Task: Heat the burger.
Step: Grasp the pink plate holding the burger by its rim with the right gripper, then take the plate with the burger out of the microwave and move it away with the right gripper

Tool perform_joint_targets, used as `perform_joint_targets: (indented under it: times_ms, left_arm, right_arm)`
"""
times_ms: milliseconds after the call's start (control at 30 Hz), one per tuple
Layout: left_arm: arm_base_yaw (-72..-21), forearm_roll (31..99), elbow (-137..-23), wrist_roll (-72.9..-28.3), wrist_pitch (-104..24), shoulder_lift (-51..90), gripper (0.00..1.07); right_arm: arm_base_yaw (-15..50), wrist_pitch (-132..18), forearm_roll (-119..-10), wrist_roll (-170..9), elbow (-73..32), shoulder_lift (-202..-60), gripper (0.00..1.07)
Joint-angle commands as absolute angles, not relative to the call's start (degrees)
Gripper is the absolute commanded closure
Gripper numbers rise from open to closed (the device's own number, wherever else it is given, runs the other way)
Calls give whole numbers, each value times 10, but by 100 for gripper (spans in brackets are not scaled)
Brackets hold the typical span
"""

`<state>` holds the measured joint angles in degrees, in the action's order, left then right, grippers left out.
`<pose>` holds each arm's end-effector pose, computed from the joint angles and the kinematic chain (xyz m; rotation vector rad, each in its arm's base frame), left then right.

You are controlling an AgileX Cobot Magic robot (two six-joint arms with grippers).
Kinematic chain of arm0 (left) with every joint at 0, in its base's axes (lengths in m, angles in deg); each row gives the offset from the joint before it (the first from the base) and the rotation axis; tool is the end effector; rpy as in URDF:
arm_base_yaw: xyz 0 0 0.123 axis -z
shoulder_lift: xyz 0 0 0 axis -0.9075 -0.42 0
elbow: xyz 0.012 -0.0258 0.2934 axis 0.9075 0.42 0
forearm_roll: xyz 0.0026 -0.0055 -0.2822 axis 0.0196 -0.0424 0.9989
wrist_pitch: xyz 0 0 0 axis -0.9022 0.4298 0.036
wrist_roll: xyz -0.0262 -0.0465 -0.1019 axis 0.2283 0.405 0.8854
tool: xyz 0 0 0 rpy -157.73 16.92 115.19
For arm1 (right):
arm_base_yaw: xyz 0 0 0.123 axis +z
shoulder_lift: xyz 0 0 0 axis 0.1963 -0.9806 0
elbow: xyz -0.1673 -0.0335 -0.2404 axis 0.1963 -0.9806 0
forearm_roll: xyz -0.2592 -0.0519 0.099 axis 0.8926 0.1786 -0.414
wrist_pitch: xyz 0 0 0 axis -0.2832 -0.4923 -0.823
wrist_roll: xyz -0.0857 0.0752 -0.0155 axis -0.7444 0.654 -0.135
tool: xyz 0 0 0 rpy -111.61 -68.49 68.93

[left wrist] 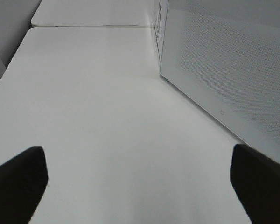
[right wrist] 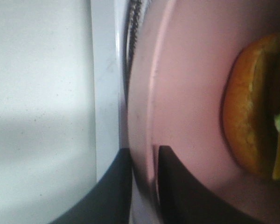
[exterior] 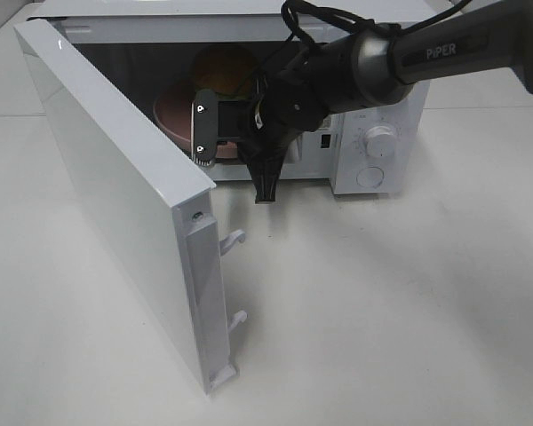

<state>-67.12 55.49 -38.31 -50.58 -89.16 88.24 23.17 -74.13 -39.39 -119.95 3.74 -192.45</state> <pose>0.0341 -0.0077 0.2833 0.0357 2.0203 -0.0439 0.4557 0.2990 0.1014 -1.8426 1.5327 -0.4009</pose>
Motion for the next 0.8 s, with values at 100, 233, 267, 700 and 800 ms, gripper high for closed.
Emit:
perform_joint_targets:
  times_ms: [100,233,267,700,800]
  left_arm:
    - [-672,560,-381,-504,-888,896,6]
    - [-672,560,-381,-504,-888,896,6]
    - [-672,560,-381,-504,-888,896,6]
    - [-672,560,-381,-504,-888,896,6]
    - [-672,560,-381,-504,-888,896,6]
  right_arm:
    - [235,-757,-399,-1195,41,-1918,107]
    - [236,-758,-399,-1195,41,-1916,107]
    - [236,-758,-399,-1195,41,-1914,107]
    - [244,-803,-436,-1268,41,-1888,107]
    - [249,-836,-444,-1316,41,-1883,107]
